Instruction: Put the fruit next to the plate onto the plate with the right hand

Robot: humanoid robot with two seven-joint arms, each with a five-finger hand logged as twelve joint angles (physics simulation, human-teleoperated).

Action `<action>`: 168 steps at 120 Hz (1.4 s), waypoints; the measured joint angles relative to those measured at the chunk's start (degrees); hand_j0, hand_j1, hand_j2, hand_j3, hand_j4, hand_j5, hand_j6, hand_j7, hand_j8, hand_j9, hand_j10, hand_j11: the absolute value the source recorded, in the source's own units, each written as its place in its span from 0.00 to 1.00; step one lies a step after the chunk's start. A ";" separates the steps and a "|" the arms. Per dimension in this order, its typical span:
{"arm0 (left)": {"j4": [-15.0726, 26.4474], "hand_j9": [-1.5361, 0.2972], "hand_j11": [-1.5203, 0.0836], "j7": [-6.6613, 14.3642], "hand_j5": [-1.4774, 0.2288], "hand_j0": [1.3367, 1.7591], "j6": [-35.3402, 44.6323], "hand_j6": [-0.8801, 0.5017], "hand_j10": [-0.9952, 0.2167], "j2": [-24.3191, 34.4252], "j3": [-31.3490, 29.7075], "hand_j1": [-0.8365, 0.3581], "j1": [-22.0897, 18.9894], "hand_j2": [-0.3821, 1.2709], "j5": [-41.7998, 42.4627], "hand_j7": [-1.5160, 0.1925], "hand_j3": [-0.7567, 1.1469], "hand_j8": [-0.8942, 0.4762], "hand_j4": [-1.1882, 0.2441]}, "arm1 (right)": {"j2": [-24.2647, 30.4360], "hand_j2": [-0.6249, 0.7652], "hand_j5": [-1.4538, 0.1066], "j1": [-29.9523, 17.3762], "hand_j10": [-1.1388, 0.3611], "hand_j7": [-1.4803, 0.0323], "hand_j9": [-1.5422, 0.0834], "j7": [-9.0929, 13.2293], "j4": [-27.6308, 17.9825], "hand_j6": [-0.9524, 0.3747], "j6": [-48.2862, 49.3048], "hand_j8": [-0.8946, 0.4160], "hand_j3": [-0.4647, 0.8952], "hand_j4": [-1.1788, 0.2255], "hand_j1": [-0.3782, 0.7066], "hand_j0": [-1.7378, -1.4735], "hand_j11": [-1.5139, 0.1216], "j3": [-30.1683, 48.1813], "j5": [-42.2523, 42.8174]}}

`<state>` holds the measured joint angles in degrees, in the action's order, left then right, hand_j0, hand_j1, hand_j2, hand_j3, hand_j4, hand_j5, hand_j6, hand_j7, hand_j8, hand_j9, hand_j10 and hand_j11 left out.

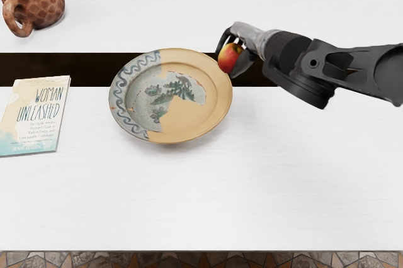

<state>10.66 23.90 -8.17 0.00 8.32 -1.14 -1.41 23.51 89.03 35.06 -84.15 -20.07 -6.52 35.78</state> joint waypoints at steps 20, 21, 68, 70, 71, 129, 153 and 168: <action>-0.02 0.83 0.94 0.00 0.86 0.76 0.00 0.63 0.81 0.00 -0.04 0.98 0.00 0.23 0.00 0.88 0.40 0.65 0.82 | -6.02 0.53 0.26 1.24 0.35 0.34 0.33 -0.01 4.06 0.50 0.19 0.47 0.34 0.50 0.63 0.33 0.31 0.11 -1.71; -0.02 0.83 0.94 0.00 0.86 0.76 0.00 0.63 0.81 0.00 -0.04 0.98 0.00 0.23 0.00 0.88 0.40 0.65 0.82 | -6.26 0.53 0.26 1.27 0.35 0.34 0.33 -0.01 4.17 0.50 0.19 0.47 0.34 0.50 0.63 0.33 0.31 0.12 -1.85; -0.02 0.83 0.94 0.01 0.86 0.76 0.00 0.63 0.81 0.00 -0.05 0.98 -0.01 0.23 0.00 0.88 0.40 0.65 0.82 | -14.01 0.52 0.22 1.02 0.36 0.30 0.29 0.00 5.49 0.51 0.02 0.49 0.34 0.51 0.63 0.34 0.28 0.41 -7.12; -0.02 0.83 0.94 0.01 0.86 0.76 0.00 0.63 0.81 0.00 -0.05 0.98 -0.04 0.23 0.00 0.88 0.40 0.65 0.82 | -14.15 0.52 0.22 0.91 0.37 0.30 0.29 0.00 5.50 0.52 -0.02 0.50 0.34 0.51 0.63 0.34 0.28 0.41 -7.14; -0.02 0.83 0.94 0.00 0.86 0.76 0.00 0.63 0.81 0.00 -0.05 0.98 -0.02 0.23 0.00 0.88 0.40 0.65 0.82 | -14.21 0.52 0.22 0.85 0.37 0.30 0.29 0.00 5.51 0.52 -0.04 0.50 0.34 0.51 0.63 0.35 0.28 0.42 -7.14; -0.02 0.83 0.94 0.00 0.86 0.76 0.00 0.63 0.81 0.00 -0.06 0.98 0.00 0.23 0.00 0.88 0.40 0.65 0.82 | -14.29 0.46 0.82 1.21 0.70 0.87 0.85 -0.06 4.58 0.69 -0.42 0.65 0.34 0.79 0.12 0.31 0.83 0.57 -6.60; -0.02 0.83 0.94 0.00 0.86 0.76 0.00 0.63 0.81 0.00 -0.05 0.98 -0.09 0.23 0.00 0.88 0.40 0.65 0.82 | -11.88 0.45 0.89 -1.70 0.74 0.94 0.91 -0.06 0.44 0.71 -0.21 0.67 0.34 0.82 0.06 0.30 0.89 8.93 -13.06; -0.02 0.83 0.94 0.00 0.86 0.76 0.00 0.63 0.81 0.00 -0.06 0.98 -0.09 0.23 0.00 0.88 0.40 0.65 0.82 | -8.16 0.45 0.91 -9.67 0.75 0.96 0.93 -0.06 -2.67 0.71 5.67 0.68 0.34 0.83 0.05 0.30 0.91 20.32 -18.58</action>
<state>10.63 23.91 -8.17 0.00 8.26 -1.23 -1.41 15.35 79.36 35.00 -86.82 -14.40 13.80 17.20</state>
